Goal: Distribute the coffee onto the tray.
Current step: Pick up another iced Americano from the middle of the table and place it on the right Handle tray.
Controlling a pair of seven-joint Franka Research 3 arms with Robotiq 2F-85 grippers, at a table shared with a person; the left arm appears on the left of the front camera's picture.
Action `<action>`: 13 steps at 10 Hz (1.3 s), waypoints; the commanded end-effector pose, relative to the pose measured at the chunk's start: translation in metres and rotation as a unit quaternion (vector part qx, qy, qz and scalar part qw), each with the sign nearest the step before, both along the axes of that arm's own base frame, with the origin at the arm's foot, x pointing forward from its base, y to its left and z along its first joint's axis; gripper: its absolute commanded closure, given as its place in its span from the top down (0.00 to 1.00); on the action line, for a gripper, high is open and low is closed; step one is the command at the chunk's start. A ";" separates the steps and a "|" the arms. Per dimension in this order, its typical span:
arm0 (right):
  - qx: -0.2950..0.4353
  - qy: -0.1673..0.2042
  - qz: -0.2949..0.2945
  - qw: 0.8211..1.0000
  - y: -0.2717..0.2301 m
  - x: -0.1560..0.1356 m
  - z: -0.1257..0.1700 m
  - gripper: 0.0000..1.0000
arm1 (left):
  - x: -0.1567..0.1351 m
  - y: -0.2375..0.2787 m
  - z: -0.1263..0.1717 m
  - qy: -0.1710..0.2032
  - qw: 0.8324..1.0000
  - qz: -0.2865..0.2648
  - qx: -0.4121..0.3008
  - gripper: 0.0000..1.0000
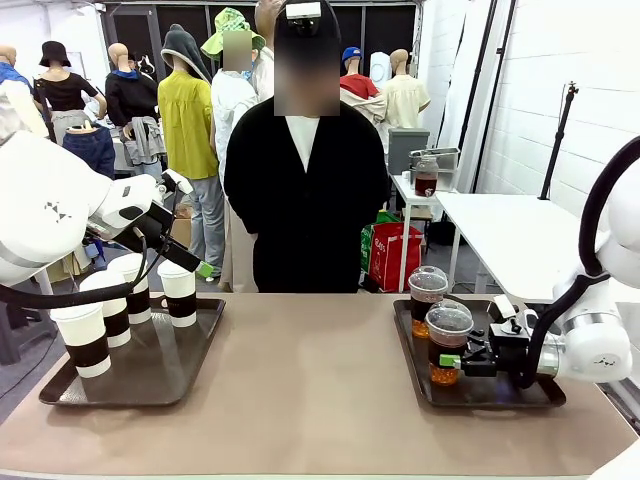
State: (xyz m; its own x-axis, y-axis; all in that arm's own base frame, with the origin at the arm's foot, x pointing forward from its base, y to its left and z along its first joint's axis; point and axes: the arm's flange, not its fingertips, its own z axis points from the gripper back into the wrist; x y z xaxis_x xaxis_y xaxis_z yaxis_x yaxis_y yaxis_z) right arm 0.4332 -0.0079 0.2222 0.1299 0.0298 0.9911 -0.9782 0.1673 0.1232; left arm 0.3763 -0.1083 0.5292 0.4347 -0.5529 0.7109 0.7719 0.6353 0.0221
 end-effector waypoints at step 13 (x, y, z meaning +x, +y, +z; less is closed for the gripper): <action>-0.020 0.018 -0.054 0.998 -0.060 -0.042 0.010 1.00 | 0.001 0.002 -0.001 0.001 1.000 -0.005 -0.006 1.00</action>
State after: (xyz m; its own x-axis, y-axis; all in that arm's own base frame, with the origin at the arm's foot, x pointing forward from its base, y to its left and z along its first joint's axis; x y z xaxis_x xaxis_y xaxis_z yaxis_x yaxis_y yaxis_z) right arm 0.3911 -0.0690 0.2329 0.1756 0.0537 0.9830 -0.9473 0.2809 0.1539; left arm 0.3763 -0.1083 0.5292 0.4378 -0.5485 0.7124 0.7707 0.6370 0.0168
